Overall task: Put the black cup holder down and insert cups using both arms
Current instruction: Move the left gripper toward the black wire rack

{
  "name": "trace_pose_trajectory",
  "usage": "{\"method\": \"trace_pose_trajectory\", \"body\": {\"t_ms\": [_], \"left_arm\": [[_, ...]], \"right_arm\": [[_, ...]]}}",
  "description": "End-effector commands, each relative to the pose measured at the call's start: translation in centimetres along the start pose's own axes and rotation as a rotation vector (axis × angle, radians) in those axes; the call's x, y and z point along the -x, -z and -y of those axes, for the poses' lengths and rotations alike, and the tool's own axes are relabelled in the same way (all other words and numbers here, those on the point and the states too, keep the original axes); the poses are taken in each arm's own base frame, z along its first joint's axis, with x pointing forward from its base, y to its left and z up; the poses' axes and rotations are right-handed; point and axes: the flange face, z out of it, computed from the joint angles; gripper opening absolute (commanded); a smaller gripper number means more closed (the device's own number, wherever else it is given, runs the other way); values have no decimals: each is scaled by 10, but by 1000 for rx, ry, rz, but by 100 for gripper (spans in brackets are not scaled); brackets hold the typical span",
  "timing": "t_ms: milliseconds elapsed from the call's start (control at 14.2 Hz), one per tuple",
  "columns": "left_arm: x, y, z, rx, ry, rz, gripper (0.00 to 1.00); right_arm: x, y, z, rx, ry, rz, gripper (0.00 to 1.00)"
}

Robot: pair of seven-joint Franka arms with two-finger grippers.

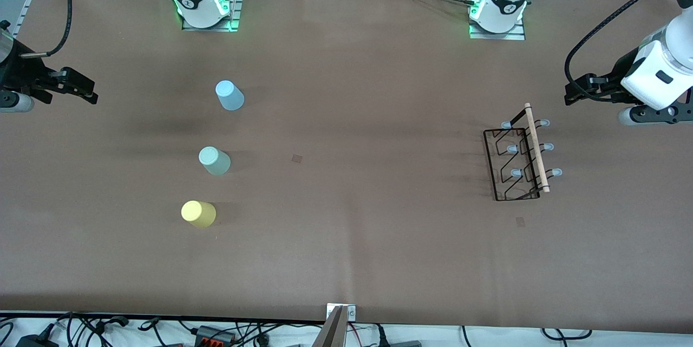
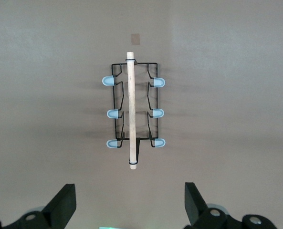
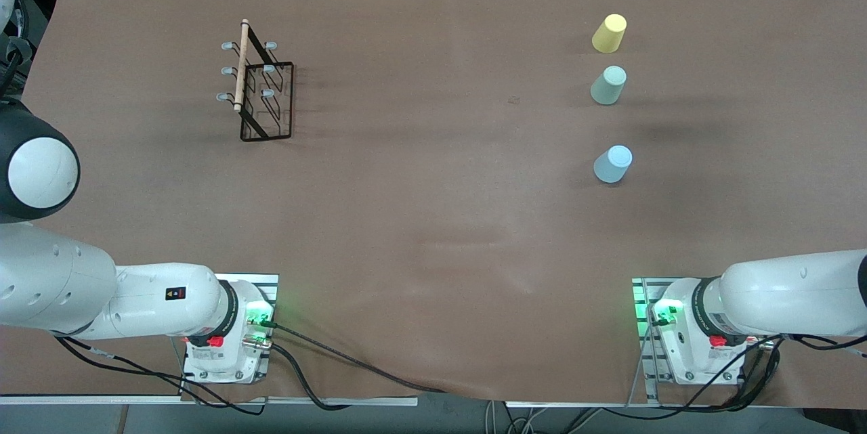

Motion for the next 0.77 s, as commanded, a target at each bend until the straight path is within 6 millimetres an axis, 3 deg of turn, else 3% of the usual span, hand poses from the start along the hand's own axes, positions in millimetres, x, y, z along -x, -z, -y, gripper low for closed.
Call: {"method": "trace_pose_trajectory", "body": {"t_ms": [0,563,704], "left_arm": [[6,5,-1,-22,-6,0,100],[1,-1,1,-19,-5,3,100],[-13,-18,5,-14,2,14,100]], "right_arm": [[7,4,-1,-1,-2,1,100],[5,4,0,-1,1,-1,100],[4,2,0,-1,1,4,100]]}}
